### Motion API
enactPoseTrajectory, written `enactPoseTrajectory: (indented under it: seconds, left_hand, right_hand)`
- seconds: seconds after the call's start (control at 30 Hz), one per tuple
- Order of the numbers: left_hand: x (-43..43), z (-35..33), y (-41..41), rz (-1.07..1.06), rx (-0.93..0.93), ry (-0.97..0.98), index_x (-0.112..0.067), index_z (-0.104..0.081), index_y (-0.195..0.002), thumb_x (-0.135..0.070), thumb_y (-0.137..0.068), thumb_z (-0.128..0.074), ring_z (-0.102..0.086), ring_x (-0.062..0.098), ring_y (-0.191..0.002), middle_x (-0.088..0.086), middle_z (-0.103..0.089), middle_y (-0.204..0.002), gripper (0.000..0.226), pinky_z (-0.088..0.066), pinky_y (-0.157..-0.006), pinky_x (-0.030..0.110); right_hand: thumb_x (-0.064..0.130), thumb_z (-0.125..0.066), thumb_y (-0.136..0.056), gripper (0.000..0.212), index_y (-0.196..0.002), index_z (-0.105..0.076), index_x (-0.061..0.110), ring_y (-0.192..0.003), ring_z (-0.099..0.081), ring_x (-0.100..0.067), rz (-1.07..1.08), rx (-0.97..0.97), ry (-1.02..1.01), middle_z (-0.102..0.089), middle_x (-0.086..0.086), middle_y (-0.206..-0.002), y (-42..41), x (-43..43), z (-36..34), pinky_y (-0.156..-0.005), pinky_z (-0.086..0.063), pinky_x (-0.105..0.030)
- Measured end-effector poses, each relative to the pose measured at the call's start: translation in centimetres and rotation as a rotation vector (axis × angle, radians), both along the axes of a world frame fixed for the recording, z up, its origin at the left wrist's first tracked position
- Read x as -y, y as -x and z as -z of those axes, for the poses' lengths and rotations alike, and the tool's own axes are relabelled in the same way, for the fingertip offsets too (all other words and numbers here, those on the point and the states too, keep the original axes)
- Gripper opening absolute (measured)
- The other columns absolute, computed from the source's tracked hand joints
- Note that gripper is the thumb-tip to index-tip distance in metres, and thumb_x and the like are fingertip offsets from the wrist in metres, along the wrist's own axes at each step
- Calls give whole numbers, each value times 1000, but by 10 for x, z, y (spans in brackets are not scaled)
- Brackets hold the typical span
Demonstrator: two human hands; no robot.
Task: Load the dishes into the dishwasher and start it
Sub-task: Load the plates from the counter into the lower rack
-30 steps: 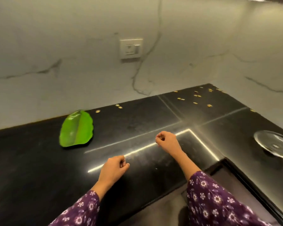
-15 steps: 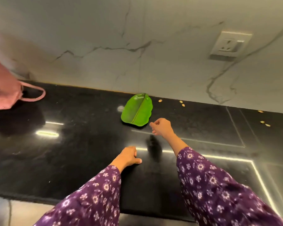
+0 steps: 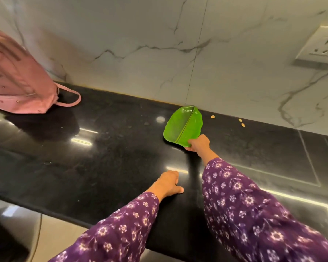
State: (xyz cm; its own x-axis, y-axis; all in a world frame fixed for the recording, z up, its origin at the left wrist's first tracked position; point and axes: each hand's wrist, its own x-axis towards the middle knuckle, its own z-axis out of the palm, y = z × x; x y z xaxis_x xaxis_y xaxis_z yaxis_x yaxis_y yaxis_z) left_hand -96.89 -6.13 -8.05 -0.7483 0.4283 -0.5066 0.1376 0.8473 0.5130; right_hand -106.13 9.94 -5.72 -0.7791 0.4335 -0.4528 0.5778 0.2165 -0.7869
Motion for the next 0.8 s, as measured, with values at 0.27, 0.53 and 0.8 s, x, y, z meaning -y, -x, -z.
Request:
enactPoseTrajectory:
  seconds: [0.27,0.53,0.8]
  left_hand:
    - [2,-2,-2,-35,-17,-35,-21,-36,-68,-29,-78,-73,-55,28,-97,3,-48,-92,40,-37,-71,28]
    - [-5,-15,-2,45,-32,90,2,-58,-109,-32,-83,-69,-56,32,-111,18,-63,-114,44,-44,-89,35]
    - [-41,-24,-40,143,-177,-49,-2,-66,-91,-11,-82,-62,-62,32,-101,18,-68,-101,13,-47,-82,33]
  right_hand:
    - [2,-49,-88,13,-93,-40,9,-56,-51,-16,28,-198,-135,-47,-6,-86,-51,-23,1,-37,-46,-16]
    - [5,-50,-88,10,-93,-44,12,-46,-51,-11,258,-302,-271,-49,0,-71,-177,-59,-24,-43,-53,-27]
    - [6,-52,-90,15,-104,-49,2,-55,-59,-32,597,-287,-475,-50,-17,-68,-351,-65,-50,-63,-55,-43]
